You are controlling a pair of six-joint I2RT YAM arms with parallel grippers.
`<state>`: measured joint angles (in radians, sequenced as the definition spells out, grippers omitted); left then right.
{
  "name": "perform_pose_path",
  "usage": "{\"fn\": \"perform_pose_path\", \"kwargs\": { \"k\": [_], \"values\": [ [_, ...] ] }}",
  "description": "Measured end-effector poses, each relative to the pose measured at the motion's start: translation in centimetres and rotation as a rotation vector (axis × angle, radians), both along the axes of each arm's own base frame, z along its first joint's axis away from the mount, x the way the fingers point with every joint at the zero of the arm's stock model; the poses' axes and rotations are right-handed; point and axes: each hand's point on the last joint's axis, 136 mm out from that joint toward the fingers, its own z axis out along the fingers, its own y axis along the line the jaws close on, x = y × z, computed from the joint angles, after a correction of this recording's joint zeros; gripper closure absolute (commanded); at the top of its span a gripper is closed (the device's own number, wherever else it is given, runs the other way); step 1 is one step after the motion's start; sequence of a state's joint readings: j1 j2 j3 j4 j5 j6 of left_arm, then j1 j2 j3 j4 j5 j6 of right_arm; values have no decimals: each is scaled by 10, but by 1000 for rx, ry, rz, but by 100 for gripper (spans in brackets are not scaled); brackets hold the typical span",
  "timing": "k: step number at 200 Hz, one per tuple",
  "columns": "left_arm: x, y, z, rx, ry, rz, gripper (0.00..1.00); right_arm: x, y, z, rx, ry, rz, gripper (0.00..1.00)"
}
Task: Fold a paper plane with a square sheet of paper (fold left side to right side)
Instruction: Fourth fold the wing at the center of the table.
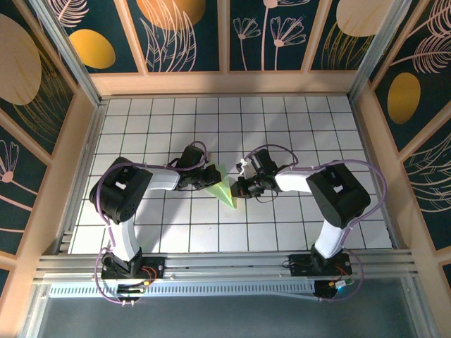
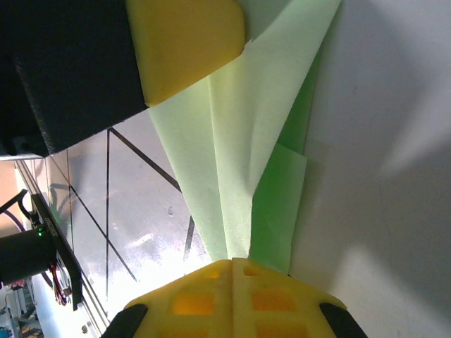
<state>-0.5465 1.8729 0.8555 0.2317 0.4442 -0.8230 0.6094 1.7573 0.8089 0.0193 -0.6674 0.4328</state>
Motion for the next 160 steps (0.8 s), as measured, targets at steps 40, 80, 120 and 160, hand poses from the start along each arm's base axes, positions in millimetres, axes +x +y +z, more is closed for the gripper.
{"fn": "perform_pose_path", "kwargs": {
  "k": [40, 80, 120, 160],
  "values": [
    [0, 0, 0, 0, 0, 0, 100, 1, -1, -4, -13, -1, -7, 100],
    [0, 0, 0, 0, 0, 0, 100, 1, -2, -6, -19, 3, -9, 100],
    [0, 0, 0, 0, 0, 0, 100, 3, 1, 11, 12, -34, -5, 100],
    [0, 0, 0, 0, 0, 0, 100, 1, 10, 19, 40, -44, 6, 100]
  ]
}}
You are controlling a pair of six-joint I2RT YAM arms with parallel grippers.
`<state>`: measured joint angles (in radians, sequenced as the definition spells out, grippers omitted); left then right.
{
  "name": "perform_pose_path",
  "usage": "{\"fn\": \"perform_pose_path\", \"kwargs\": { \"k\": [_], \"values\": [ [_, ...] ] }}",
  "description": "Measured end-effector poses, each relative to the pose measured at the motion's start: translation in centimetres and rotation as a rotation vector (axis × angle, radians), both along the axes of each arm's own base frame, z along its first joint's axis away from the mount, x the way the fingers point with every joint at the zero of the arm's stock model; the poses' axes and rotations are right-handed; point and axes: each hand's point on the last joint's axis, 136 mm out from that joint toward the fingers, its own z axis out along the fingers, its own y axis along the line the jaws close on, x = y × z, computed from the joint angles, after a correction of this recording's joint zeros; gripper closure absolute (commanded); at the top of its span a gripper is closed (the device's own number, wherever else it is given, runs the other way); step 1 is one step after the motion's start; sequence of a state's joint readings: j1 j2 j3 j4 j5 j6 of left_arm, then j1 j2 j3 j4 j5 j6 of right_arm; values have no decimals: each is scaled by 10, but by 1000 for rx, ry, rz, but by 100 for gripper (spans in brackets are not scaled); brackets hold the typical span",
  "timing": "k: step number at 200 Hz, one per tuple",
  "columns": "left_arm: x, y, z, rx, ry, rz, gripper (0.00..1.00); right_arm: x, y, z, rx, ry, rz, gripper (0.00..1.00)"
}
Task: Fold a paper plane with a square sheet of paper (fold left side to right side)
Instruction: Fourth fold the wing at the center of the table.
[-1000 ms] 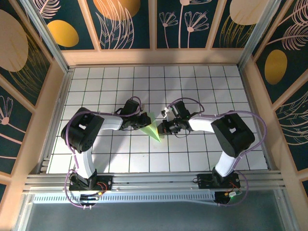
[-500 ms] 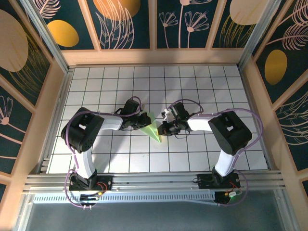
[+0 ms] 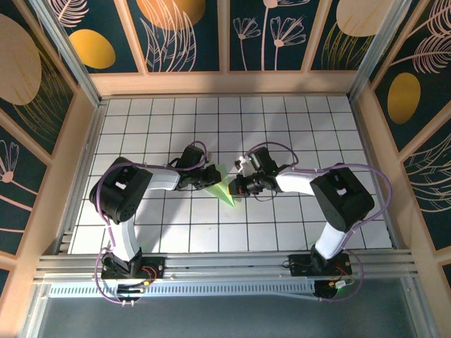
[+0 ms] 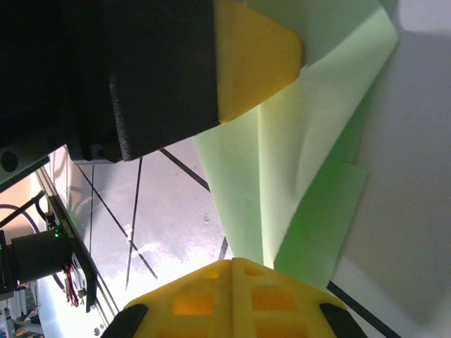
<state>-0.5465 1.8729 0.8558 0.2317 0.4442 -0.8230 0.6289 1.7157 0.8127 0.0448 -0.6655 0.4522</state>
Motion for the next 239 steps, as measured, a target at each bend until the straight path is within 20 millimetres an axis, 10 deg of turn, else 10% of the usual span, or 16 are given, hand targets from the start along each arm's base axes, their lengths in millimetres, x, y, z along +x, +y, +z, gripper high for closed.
{"fn": "perform_pose_path", "kwargs": {
  "k": [239],
  "values": [
    [1, 3, 2, 15, -2, 11, 90, 1, -5, -34, -86, 54, -21, 100]
  ]
}}
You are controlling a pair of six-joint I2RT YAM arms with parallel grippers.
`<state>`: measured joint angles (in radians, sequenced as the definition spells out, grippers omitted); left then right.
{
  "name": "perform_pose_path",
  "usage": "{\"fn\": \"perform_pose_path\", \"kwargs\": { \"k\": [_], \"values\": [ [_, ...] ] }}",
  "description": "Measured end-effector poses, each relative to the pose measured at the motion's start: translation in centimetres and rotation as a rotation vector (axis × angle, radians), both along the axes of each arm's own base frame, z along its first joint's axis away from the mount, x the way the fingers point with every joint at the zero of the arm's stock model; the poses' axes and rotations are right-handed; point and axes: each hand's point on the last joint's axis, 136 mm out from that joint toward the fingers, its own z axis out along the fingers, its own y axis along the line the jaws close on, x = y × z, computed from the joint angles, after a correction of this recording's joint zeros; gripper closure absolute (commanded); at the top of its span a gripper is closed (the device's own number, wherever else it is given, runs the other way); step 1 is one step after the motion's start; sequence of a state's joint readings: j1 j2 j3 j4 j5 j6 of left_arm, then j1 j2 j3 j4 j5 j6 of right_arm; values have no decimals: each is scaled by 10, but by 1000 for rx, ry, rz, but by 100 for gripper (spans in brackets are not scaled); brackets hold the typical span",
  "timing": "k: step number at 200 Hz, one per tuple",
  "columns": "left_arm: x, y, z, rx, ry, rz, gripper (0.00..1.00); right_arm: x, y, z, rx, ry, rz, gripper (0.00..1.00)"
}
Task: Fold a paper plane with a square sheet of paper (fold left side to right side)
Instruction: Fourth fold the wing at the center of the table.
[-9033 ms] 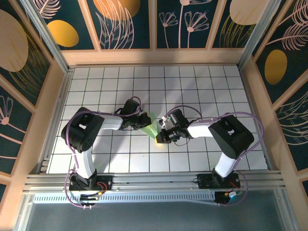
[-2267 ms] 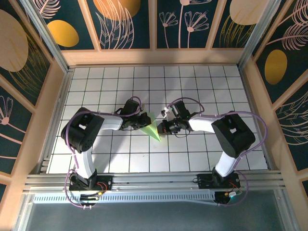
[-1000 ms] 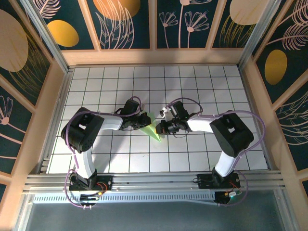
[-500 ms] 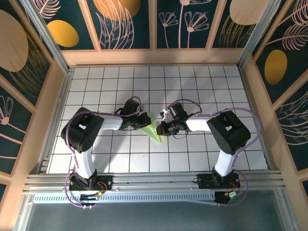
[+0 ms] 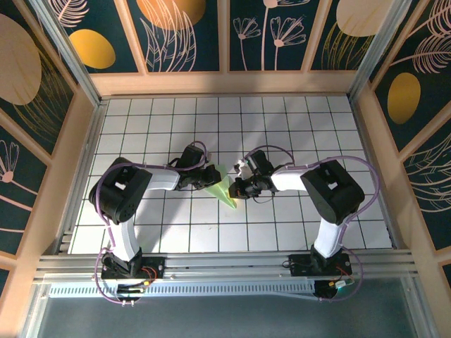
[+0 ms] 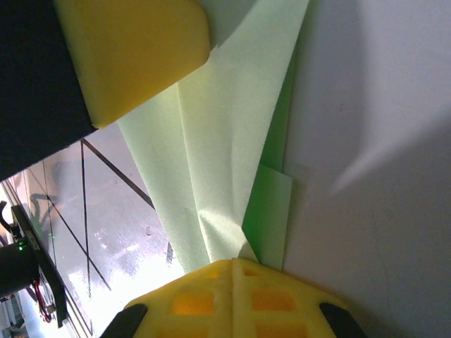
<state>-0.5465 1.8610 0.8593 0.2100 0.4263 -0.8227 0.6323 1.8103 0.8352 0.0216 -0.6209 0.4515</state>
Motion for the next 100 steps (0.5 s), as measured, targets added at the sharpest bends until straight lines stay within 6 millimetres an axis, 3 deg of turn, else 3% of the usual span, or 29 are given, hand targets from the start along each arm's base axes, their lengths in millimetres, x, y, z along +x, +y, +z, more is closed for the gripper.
{"fn": "perform_pose_path", "kwargs": {
  "k": [35, 77, 100],
  "values": [
    [6, 10, 16, 43, -45, 41, 87, 1, -1, -1, -23, 0, -2, 100],
    [6, 13, 71, -42, -196, 58, 94, 1, -1, -1, -39, 1, -1, 100],
    [-10, 12, 66, -76, -189, 40, 95, 1, -1, -2, -47, 0, -3, 100]
  ]
}}
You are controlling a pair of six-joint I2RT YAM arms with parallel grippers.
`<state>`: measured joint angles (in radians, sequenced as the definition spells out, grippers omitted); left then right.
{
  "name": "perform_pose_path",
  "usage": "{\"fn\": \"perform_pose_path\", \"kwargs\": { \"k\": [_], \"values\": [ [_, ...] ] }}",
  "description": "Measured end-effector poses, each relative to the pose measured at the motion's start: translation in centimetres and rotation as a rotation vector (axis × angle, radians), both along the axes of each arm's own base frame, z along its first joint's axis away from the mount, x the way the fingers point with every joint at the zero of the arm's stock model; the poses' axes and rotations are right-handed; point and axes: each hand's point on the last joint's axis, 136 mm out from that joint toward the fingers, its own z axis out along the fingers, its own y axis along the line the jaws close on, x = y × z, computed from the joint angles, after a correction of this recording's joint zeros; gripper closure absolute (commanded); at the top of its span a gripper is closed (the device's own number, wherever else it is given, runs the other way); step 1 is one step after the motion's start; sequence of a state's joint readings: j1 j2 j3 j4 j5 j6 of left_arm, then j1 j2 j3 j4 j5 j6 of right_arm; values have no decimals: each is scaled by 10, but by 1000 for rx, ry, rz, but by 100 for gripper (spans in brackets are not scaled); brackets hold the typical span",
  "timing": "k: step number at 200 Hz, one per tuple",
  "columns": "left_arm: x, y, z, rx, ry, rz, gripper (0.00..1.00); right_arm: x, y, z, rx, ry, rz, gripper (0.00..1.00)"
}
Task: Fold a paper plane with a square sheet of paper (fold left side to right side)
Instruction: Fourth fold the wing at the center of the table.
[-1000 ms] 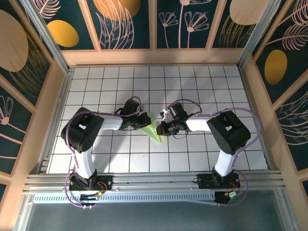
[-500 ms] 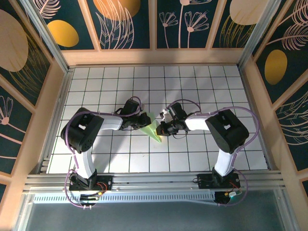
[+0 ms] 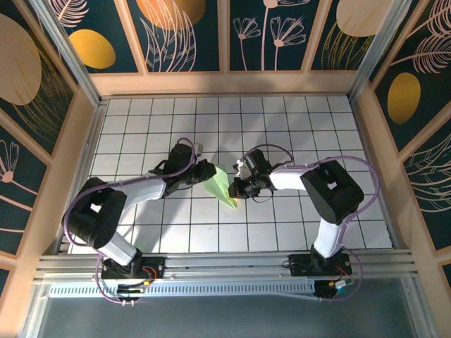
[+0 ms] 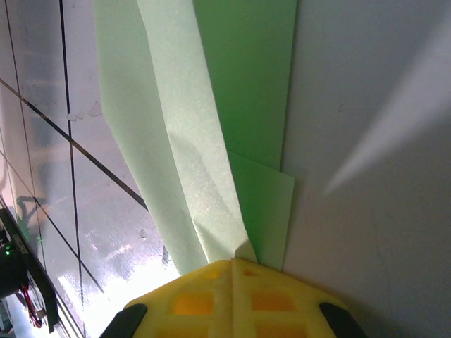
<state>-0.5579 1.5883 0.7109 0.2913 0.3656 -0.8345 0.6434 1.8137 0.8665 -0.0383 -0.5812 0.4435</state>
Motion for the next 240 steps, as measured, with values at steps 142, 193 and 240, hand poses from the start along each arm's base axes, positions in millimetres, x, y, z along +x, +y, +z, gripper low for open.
{"fn": "perform_pose_path", "kwargs": {
  "k": [142, 193, 240],
  "values": [
    [-29, -35, -48, -23, 136, -93, 96, -1, 1, -1, -32, -12, 9, 100],
    [-26, -37, -51, -23, 140, -91, 96, -1, 1, -1, -40, -17, 13, 100],
    [-18, -35, -56, 21, 138, -68, 97, -1, 0, -1, -49, -17, 12, 100]
  ]
}}
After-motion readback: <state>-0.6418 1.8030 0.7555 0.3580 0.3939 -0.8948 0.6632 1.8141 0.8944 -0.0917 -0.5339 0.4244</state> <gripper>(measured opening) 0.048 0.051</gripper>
